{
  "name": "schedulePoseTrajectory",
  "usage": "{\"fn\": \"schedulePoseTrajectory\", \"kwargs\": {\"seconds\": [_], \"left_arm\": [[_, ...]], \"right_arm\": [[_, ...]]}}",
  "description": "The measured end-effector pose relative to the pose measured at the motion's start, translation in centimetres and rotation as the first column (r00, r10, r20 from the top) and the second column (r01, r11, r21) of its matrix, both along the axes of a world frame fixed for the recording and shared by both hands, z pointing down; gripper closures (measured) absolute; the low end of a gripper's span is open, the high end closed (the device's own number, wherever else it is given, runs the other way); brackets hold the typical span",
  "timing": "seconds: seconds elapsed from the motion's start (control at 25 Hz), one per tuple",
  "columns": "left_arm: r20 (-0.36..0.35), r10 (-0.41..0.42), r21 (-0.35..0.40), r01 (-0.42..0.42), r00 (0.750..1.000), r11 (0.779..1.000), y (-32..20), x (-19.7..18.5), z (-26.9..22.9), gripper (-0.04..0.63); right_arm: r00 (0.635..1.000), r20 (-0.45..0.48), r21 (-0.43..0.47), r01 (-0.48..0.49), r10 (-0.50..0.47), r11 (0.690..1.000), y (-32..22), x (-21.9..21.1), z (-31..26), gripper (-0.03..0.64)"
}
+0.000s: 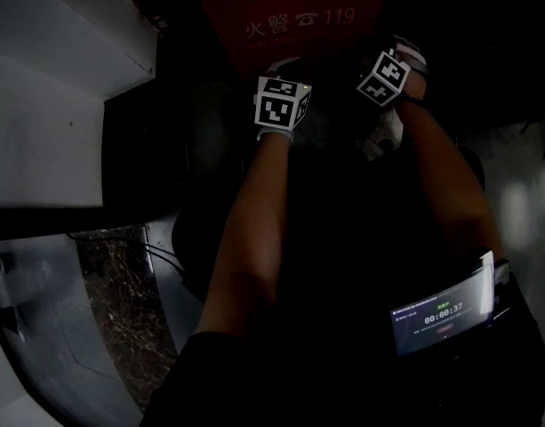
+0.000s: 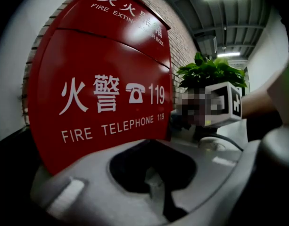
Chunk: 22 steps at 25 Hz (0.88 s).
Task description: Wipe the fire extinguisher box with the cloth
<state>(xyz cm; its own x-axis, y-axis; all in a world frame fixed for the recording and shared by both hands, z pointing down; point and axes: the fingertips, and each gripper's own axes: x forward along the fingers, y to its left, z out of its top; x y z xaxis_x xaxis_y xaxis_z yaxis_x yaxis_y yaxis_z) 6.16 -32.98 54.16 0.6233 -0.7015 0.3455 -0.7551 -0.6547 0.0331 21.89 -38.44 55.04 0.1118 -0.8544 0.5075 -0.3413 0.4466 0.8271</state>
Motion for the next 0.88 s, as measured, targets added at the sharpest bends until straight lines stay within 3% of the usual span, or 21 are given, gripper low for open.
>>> {"fn": "schedulePoseTrajectory", "kwargs": {"seconds": [0.16, 0.32, 0.44, 0.56, 0.76, 0.88], "left_arm": [[0.028, -0.052, -0.033, 0.053, 0.998, 0.998, -0.1, -1.9, 1.3, 0.592], [0.031, -0.129, -0.097, 0.131, 0.991, 0.987, 0.1, -4.8, 2.8, 0.592], [0.017, -0.206, -0.122, 0.207, 0.978, 0.971, -0.1, -7.3, 2.7, 0.592], [0.013, -0.311, -0.119, 0.311, 0.950, 0.943, -0.2, -10.8, 2.1, 0.592], [0.044, -0.464, -0.145, 0.465, 0.885, 0.873, -0.6, -16.6, 2.8, 0.592], [0.048, -0.473, -0.166, 0.474, 0.880, 0.865, -1.2, -17.4, 3.9, 0.592]], "right_arm": [[0.999, -0.004, -0.004, 0.053, -0.053, 0.999, 0.9, -2.1, 0.3, 0.583], [0.982, 0.006, 0.004, 0.189, -0.189, 0.982, 2.3, -8.4, 0.2, 0.583], [0.951, 0.008, 0.002, 0.308, -0.308, 0.951, 3.3, -14.4, 0.4, 0.583], [0.918, 0.008, -0.015, 0.397, -0.397, 0.918, 4.3, -20.0, 1.4, 0.583], [0.884, 0.038, -0.031, 0.467, -0.465, 0.884, 4.3, -26.4, 3.1, 0.583], [0.866, 0.030, -0.041, 0.500, -0.499, 0.865, 4.3, -28.5, 4.0, 0.583]]}}
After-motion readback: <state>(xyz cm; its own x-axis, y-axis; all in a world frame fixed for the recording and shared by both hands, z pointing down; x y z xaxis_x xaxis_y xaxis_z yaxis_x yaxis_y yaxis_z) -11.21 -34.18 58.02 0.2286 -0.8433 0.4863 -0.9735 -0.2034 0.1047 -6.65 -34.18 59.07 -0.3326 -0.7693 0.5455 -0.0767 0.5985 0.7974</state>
